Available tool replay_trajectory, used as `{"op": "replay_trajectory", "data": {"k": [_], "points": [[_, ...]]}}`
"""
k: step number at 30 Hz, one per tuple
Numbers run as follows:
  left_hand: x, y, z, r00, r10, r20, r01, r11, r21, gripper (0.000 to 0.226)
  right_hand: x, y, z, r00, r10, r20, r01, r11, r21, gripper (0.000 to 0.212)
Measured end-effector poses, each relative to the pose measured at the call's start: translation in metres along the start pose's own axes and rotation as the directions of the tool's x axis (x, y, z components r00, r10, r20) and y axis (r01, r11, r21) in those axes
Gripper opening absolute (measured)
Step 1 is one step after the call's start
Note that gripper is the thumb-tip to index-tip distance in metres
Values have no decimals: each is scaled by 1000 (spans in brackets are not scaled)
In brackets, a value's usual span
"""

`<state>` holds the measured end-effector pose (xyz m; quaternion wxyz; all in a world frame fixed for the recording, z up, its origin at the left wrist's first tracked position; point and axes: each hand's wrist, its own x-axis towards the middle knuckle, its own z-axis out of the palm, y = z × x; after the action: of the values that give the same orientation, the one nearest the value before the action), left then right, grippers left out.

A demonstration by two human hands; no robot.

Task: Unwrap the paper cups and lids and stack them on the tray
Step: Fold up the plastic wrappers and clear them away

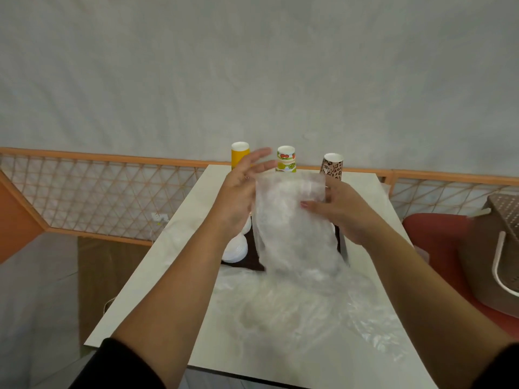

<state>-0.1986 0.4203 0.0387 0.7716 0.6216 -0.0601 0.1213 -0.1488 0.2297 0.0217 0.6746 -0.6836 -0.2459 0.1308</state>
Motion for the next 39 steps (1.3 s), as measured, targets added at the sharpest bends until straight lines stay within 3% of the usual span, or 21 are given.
{"op": "replay_trajectory", "data": {"k": [2,5,7,9,12,16,18,22,25,29,30,34,36,38,39], "points": [[-2,-3,-5,982,-176,-65,155,956,-249,36,0,-2,1,989,-52,-135,51,999,-10,43],[-9,-18,-2,984,-173,-38,173,985,10,68,1,-4,3,971,-108,-215,106,994,-25,37],[-14,-30,7,988,-152,38,146,980,137,70,1,-7,8,967,-117,-227,124,992,18,34],[-16,-40,12,982,-185,34,178,972,157,60,1,-11,12,962,-119,-247,151,982,114,36],[-15,-50,12,986,-150,-78,156,984,81,29,-3,-8,10,981,-119,-154,137,985,109,55],[-10,-45,12,993,-44,-108,57,992,114,12,-10,11,9,979,25,200,-6,996,-91,79],[-9,-41,14,993,-16,-116,28,994,101,9,-12,17,11,977,93,191,-71,991,-117,69],[-7,-41,16,986,-62,-155,58,998,-30,16,-13,25,11,993,71,98,-57,989,-134,37],[-9,-42,12,984,-151,-97,146,988,-52,35,-15,22,9,994,53,91,-53,999,-4,42],[-13,-43,4,985,-174,-19,174,985,-7,39,-13,20,6,996,29,85,-49,969,242,54],[-14,-43,4,984,-177,-5,177,984,-14,40,-13,19,6,997,30,74,-52,949,310,52],[-18,-40,9,983,-179,40,182,979,-92,38,-16,13,5,995,80,62,-101,832,545,7],[-20,-36,14,988,-151,24,152,985,-83,31,-18,10,6,993,36,115,-96,815,571,19],[-20,-31,18,994,-109,7,109,993,-39,26,-14,14,2,991,126,53,-135,838,528,5],[-19,-28,19,996,-88,6,88,996,-24,26,-11,16,-1,988,152,35,-146,828,542,10]]}}
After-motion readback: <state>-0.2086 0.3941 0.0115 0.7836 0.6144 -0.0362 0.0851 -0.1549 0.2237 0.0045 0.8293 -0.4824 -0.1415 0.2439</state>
